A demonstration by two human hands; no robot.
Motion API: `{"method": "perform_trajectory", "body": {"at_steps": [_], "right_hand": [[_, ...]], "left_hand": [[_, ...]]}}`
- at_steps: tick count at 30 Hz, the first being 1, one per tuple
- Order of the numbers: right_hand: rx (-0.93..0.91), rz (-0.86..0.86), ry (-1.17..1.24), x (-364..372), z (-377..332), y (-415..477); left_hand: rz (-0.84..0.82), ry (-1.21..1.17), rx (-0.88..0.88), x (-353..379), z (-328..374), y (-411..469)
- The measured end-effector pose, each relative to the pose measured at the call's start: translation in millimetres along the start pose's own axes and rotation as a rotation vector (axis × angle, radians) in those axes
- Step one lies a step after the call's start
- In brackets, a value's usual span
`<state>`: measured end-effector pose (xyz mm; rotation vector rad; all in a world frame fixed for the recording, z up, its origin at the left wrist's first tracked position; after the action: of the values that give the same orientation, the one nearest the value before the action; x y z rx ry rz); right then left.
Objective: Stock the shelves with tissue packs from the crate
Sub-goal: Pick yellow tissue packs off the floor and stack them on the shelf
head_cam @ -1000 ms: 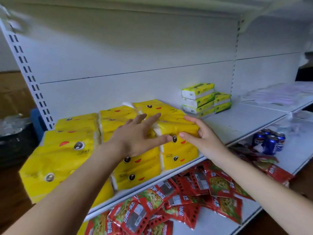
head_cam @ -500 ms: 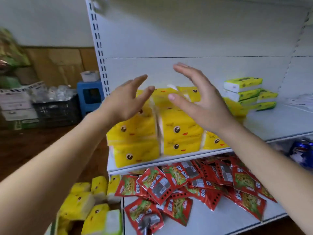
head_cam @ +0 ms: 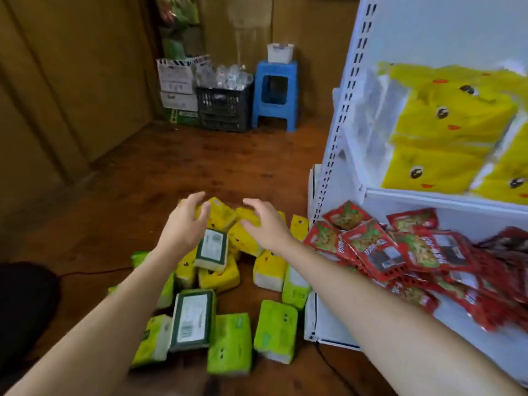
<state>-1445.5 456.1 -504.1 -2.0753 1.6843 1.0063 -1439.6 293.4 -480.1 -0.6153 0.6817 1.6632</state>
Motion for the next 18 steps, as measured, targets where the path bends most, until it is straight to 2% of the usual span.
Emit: {"method": "perform_trajectory", "body": {"at_steps": [3,6,8,10,14,18], "right_hand": [[0.196,-0.095,-0.092,31,71,0],[0.292,-0.071,-0.091,44,129,-4],[0.344,-0.087,-0.131,53,151,-6],[0.376,-0.107,-0.110,62,155,0],[0.406,-0.102,0.018,92,146,29],[0.479,-0.111,0.121,120,160,46]], "left_hand": [[-0.101,0.033,-0.074,33,-52,-10],[-0.228,0.113,-0.129,67,-94,-20],[-0.366,0.276,-0.138,86,-120,-22],[-0.440,0.329,-0.149,96,-138,-18],[-0.305,0.192,-0.225,101,-151,-3],[-0.295,0.042,-0.208,119,-162,-11]]}}
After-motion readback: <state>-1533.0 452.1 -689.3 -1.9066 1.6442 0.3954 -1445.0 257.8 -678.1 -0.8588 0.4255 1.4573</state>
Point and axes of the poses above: each hand's wrist, its own y-axis towards the middle knuckle, its own x-axis out of the palm, z = x × y, the point moved 7 cm from there along y, towards the middle knuckle, and after that the axes turned 7 degrees about -x, right-handed, at the moved point
